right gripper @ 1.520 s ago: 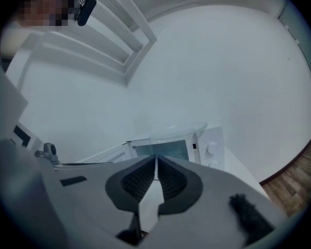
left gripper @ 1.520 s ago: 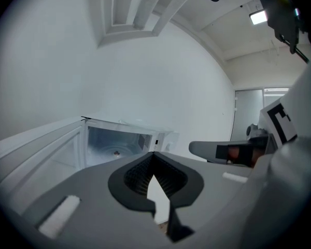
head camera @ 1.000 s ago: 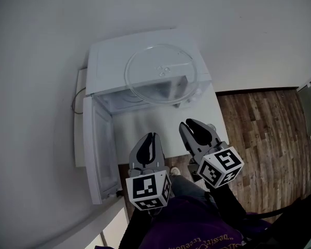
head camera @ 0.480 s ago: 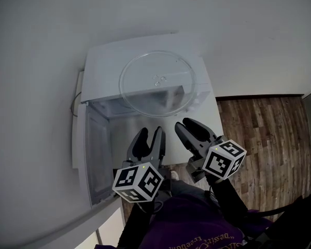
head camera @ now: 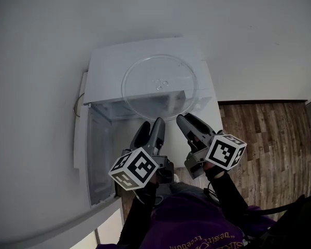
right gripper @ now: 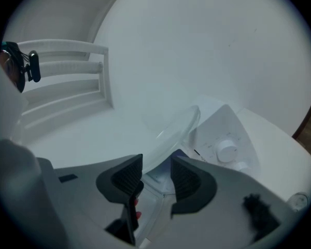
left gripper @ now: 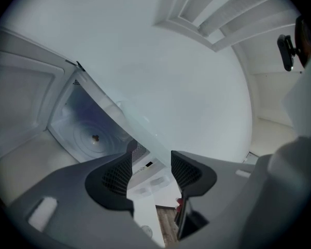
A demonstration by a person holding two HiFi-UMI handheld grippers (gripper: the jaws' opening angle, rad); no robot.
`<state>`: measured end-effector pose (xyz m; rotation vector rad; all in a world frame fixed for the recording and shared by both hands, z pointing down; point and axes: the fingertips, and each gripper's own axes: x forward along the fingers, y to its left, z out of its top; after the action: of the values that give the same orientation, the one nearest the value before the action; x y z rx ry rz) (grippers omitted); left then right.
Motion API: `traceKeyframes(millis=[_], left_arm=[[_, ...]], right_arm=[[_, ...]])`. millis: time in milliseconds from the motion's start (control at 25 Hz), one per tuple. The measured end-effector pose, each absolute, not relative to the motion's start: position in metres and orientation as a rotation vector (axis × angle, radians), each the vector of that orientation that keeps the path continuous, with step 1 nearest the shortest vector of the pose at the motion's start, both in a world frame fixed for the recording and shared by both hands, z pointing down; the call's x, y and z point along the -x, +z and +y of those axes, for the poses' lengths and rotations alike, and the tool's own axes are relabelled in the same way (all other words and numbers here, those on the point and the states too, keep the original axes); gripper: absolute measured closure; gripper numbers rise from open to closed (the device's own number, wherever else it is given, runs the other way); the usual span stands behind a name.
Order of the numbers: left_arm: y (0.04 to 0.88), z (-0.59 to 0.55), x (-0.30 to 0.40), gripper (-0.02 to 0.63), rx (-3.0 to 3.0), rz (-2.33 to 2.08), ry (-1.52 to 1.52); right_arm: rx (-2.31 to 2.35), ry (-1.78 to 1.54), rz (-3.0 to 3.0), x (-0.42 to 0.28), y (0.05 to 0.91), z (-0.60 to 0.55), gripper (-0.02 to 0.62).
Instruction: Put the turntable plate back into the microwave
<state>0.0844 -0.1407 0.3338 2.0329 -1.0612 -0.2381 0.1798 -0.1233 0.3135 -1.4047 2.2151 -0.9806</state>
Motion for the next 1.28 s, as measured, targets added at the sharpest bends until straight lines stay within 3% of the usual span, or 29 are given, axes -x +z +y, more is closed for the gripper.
traceKeyframes(millis=[720,1080,1280], left_arm=[[0.333,-0.174,-0.094,0.382,-1.9,-0.872,-0.371],[0.328,-0.177,-0.098,0.5,-1.921,-0.858,-0.397],[0.328,-0.177,-0.097,0.511,-1.901,-0.823,-0.434]], right_arm=[[1.414,-1.009,2.088,-0.172,0.317,-0.144,0.434],[1.406,-1.039,2.091,-0.172,0.319,-0.146,0.434],[1.404,-1.064,2.078,-0.171,0.321,-0.146,0.439]])
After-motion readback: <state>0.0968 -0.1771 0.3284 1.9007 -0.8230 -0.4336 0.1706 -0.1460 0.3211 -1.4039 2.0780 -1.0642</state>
